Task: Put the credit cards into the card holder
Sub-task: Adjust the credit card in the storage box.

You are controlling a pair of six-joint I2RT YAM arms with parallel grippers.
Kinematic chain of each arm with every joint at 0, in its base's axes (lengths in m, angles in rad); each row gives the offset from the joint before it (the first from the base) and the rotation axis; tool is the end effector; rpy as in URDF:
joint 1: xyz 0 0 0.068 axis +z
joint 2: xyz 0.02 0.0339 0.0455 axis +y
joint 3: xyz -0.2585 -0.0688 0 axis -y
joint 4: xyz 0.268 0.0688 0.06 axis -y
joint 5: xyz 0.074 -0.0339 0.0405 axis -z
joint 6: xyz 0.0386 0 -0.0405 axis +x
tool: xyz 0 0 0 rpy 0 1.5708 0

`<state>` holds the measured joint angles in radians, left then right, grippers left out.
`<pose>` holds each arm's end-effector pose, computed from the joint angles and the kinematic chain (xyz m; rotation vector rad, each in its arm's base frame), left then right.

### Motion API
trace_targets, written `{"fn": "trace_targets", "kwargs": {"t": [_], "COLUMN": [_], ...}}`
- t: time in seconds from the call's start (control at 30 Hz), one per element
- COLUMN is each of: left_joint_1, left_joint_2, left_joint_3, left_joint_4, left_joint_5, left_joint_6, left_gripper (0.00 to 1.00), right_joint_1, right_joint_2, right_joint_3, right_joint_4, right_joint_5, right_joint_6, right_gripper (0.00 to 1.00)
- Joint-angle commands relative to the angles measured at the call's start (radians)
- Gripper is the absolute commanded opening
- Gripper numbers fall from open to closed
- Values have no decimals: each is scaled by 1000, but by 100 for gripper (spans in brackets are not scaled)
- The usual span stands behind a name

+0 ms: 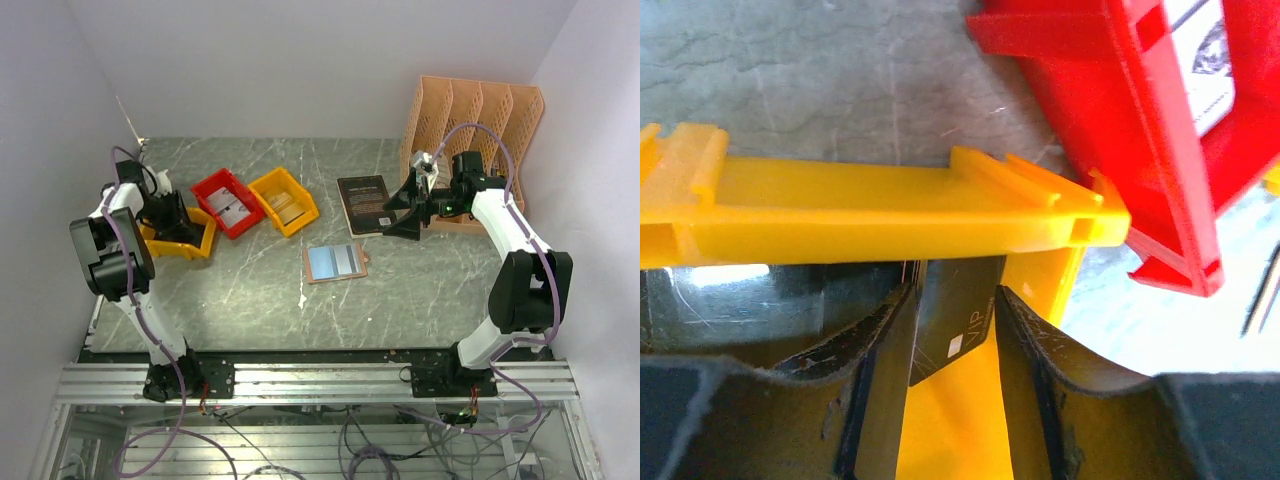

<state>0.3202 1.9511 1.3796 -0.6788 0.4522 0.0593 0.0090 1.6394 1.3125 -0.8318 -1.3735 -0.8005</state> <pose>0.3926 0.1124 0.1559 -0.2514 2.6875 -0.5271 0.3431 0.0409 0.2674 -1.0630 1.6423 1.3033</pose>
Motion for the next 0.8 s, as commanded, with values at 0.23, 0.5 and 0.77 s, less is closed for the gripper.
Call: {"fn": "trace_targets", "kwargs": {"t": [0.23,0.5,0.77], "left_joint_1": [5,6,-46], "left_joint_2": [-47,-90,-126], "left_joint_3": [-43,-106,-118], "left_joint_4": [19,58,85], "left_joint_5": [224,209,45], "left_joint_6": [-50,-54,-78], "left_gripper": [42,37,39], "right_joint_1": [-7,-7,-8], "right_joint_2": [14,19,24], "right_joint_3": [8,9,12], "right_joint_4": [11,10,-1], "right_joint_5": [-5,-7,-9], "right_joint_6": [-3,-4,-12], "right_gripper": [100,100,100]}}
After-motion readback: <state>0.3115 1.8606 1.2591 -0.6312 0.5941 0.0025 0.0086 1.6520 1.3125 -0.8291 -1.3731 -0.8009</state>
